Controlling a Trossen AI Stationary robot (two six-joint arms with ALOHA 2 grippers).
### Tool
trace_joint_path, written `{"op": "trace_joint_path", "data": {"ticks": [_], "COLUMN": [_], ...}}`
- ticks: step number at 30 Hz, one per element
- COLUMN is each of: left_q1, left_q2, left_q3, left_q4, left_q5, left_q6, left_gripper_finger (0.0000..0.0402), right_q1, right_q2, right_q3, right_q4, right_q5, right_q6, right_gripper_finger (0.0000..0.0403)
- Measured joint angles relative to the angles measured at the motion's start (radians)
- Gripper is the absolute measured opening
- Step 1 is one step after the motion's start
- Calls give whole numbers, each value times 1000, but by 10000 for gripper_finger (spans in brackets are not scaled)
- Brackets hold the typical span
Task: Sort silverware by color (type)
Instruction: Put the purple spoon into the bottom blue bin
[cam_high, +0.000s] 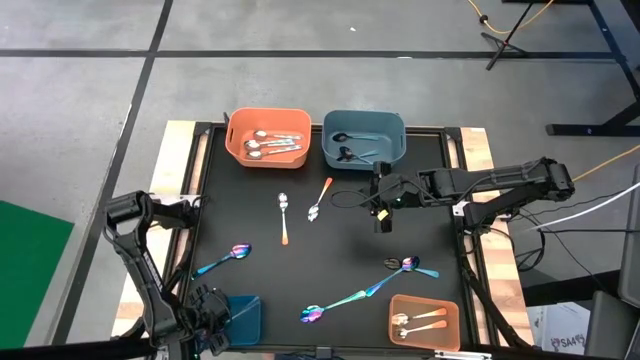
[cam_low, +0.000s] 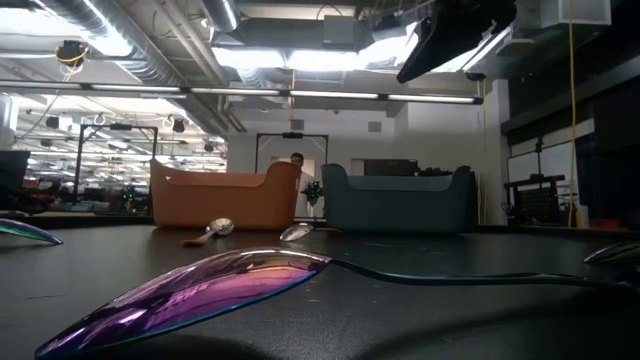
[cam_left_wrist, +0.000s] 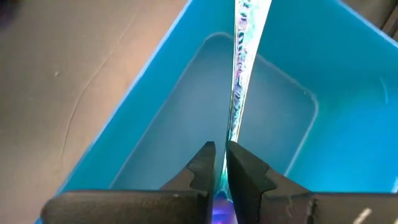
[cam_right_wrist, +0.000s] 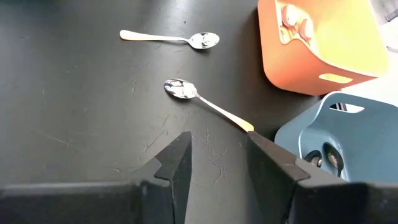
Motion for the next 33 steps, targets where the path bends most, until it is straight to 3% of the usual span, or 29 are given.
{"op": "trace_joint_path", "data": {"ticks": [6, 14, 25, 33], "left_q1": [0, 0, 68, 190], "left_q2": [-10, -86, -149, -149], "left_q3": [0, 0, 0, 0], "left_q4": [3, 3, 0, -15], "left_q5": [-6, -92, -314, -237], "left_q6": [1, 2, -5, 79], "left_gripper_finger": [32, 32, 32, 32], "right_q1": [0, 0, 0, 0], "right_q2": [0, 0, 0, 0], "right_q3": [0, 0, 0, 0], "right_q4": [0, 0, 0, 0], "right_q5": [0, 0, 0, 0], "right_q6": [0, 0, 0, 0], "right_gripper_finger": [140, 140, 140, 140]}}
